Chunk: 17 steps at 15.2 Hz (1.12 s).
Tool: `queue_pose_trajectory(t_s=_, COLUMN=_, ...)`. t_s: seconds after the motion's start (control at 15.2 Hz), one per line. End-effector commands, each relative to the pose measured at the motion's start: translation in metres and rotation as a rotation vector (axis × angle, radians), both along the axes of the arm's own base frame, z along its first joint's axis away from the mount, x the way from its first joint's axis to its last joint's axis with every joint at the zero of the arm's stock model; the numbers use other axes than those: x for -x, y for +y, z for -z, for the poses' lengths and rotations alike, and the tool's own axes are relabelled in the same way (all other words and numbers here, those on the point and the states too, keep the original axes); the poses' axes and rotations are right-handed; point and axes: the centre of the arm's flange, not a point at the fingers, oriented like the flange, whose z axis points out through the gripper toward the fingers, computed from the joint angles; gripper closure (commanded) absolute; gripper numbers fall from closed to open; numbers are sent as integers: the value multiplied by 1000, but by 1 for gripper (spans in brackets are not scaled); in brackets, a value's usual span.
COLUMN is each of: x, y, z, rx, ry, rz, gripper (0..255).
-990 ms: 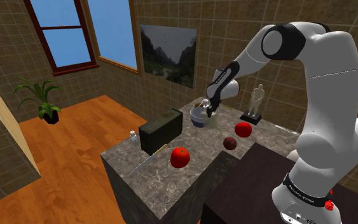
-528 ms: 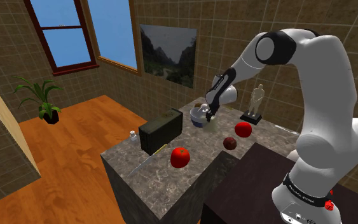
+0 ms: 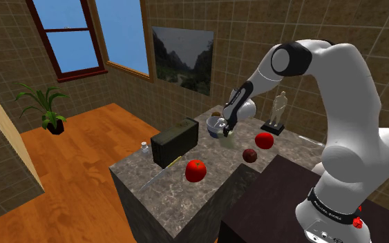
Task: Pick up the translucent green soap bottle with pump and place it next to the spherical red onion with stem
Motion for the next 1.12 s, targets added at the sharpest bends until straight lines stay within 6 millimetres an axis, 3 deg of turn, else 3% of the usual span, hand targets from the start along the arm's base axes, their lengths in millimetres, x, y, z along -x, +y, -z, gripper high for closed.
queue_pose_trajectory(t_s=0.0, x=0, y=0, z=13, rx=0, ry=0, rz=0, gripper=255)
queue_pose_trajectory(t_s=0.53, x=0, y=0, z=13, rx=0, ry=0, rz=0, gripper=255)
queue_pose_trajectory(t_s=0.59, x=0, y=0, z=14, rx=0, ry=0, rz=0, gripper=0)
queue_pose_trajectory(t_s=0.92, x=0, y=0, z=13, rx=0, ry=0, rz=0, gripper=0)
queue_pose_trajectory(t_s=1.06, x=4, y=3, z=-13, rx=0, ry=0, rz=0, gripper=0)
